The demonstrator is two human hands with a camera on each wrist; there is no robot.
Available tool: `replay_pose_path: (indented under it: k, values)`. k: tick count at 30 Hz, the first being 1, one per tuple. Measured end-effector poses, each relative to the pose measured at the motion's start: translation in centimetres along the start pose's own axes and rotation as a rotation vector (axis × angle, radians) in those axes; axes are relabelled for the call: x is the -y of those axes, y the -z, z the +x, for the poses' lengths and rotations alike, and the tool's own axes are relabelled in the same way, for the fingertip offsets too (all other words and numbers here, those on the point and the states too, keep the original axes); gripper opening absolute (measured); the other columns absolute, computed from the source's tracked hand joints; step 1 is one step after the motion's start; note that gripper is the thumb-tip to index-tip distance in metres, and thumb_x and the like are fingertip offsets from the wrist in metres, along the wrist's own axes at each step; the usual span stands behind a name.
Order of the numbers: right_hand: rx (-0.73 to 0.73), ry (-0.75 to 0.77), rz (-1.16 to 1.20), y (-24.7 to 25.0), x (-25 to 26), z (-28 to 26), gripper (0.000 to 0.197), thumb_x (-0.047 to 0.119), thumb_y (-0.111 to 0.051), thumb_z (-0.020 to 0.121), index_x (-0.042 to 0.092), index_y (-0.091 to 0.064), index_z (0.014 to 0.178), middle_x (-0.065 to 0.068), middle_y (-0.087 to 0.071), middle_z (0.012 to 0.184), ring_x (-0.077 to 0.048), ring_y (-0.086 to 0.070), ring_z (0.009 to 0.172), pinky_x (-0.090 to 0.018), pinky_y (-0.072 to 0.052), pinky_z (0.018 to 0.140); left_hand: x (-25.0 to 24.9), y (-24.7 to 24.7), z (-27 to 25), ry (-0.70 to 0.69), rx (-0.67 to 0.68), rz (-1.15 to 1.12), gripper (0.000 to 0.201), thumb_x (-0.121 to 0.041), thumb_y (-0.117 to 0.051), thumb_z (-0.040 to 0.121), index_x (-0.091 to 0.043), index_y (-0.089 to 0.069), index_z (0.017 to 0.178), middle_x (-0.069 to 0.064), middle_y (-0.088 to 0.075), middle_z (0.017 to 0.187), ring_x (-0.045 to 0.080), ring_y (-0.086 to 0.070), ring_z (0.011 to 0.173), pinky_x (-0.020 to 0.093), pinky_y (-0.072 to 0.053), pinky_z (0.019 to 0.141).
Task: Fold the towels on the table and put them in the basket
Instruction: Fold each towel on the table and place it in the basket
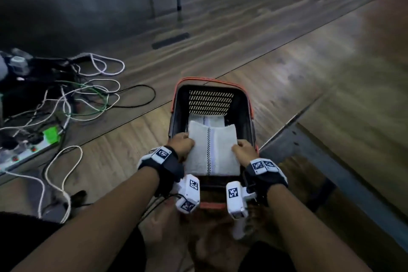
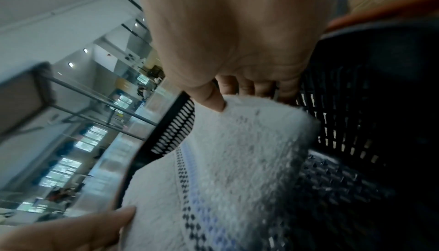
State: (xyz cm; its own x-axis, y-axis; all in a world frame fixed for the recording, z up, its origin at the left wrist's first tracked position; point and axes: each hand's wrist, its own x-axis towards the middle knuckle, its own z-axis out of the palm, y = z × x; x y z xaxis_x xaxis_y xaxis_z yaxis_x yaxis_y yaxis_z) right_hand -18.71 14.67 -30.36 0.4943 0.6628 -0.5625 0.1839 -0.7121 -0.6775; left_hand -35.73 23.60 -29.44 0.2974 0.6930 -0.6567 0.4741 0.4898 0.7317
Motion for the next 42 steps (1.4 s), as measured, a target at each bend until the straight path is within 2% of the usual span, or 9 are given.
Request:
replay_pose_path:
  k: [2,6,9,12,17,22,34,37,42]
  values:
    - [0.001,-0.04,-0.022,-0.8,-1.0,4.1,0.032,0.008,-0.042,0.091,0.003,-0.057,0.119,-0.017,-0.06,0.121,-0.03,-0.056,0.109,-0.028,-0.039,0.081,0.4,-0.9,4.4,0.014,-0.021,0.099,0.022,0.003,-0.045,0.083,0.005,-0.063,0.096,0.019,-0.063,0.097,0.032,-0.061,0.095,0.038,-0.05,0.082]
    - [-0.009,-0.102,0.003,-3.3,-1.5,11.1,0.034,0.004,-0.041,0.091,0.001,-0.054,0.122,-0.02,-0.059,0.123,-0.033,-0.055,0.111,-0.028,-0.04,0.082,1.1,-2.2,11.5,0.056,-0.079,0.197,0.015,0.001,-0.043,0.085,0.002,-0.057,0.087,0.016,-0.056,0.088,0.024,-0.054,0.084,0.029,-0.042,0.073]
    - [-0.103,-0.084,0.02,-4.5,-0.5,15.2,0.035,0.005,-0.042,0.09,0.003,-0.054,0.123,-0.018,-0.058,0.125,-0.033,-0.054,0.113,-0.025,-0.036,0.078,0.7,-2.7,15.5,0.053,-0.112,0.21,0.033,-0.002,-0.042,0.085,0.008,-0.058,0.112,0.023,-0.061,0.115,0.034,-0.057,0.107,0.03,-0.043,0.084]
    - [-0.15,-0.066,0.068,-5.0,0.2,18.1,0.034,0.006,-0.043,0.089,0.005,-0.055,0.121,-0.017,-0.059,0.123,-0.031,-0.055,0.111,-0.024,-0.037,0.079,0.1,-2.8,18.0,0.03,-0.204,0.202,0.036,-0.002,-0.044,0.085,0.002,-0.057,0.118,0.02,-0.06,0.122,0.035,-0.055,0.113,0.026,-0.04,0.083]
    - [-0.189,-0.084,0.115,-5.4,-0.3,19.4,0.032,0.005,-0.045,0.087,0.005,-0.058,0.116,-0.016,-0.062,0.118,-0.031,-0.057,0.107,-0.025,-0.039,0.078,0.7,-3.3,19.4,0.043,-0.332,0.148,0.035,-0.002,-0.046,0.086,-0.004,-0.054,0.12,0.016,-0.059,0.121,0.031,-0.055,0.111,0.022,-0.034,0.077]
    - [-0.246,-0.081,0.148,-5.5,-0.4,19.2,0.027,0.012,-0.048,0.088,0.007,-0.06,0.112,-0.013,-0.063,0.114,-0.02,-0.053,0.09,-0.021,-0.034,0.072,1.3,-3.8,19.0,-0.018,-0.388,0.054,0.04,0.0,-0.044,0.088,-0.004,-0.047,0.128,0.016,-0.057,0.125,0.031,-0.054,0.113,0.024,-0.039,0.087]
    - [-0.183,-0.093,0.044,-5.6,-1.0,18.8,0.033,0.014,-0.047,0.088,0.006,-0.057,0.119,-0.015,-0.061,0.119,-0.031,-0.057,0.106,-0.024,-0.037,0.076,1.9,-3.9,19.4,-0.067,-0.407,0.07,0.044,0.0,-0.043,0.09,-0.007,-0.04,0.133,0.016,-0.054,0.127,0.031,-0.054,0.111,0.025,-0.039,0.079]
    - [-0.24,0.041,-0.048,-6.4,-1.1,18.3,0.043,0.014,-0.047,0.088,0.003,-0.048,0.13,-0.018,-0.05,0.132,-0.032,-0.05,0.116,-0.032,-0.042,0.087,2.2,-4.3,19.1,-0.114,-0.407,0.171,0.054,0.002,-0.043,0.089,-0.006,-0.03,0.141,0.019,-0.042,0.139,0.033,-0.045,0.124,0.03,-0.038,0.096]
    - [-0.405,0.477,-0.695,-8.5,-2.4,17.5,0.057,0.027,-0.042,0.09,0.011,-0.029,0.143,-0.01,-0.022,0.154,-0.025,-0.018,0.142,-0.042,-0.024,0.11,4.1,-5.5,19.8,-0.396,-0.431,0.736,0.06,-0.01,-0.037,0.093,-0.012,-0.014,0.148,0.01,-0.013,0.157,0.032,-0.016,0.143,0.043,-0.026,0.114]
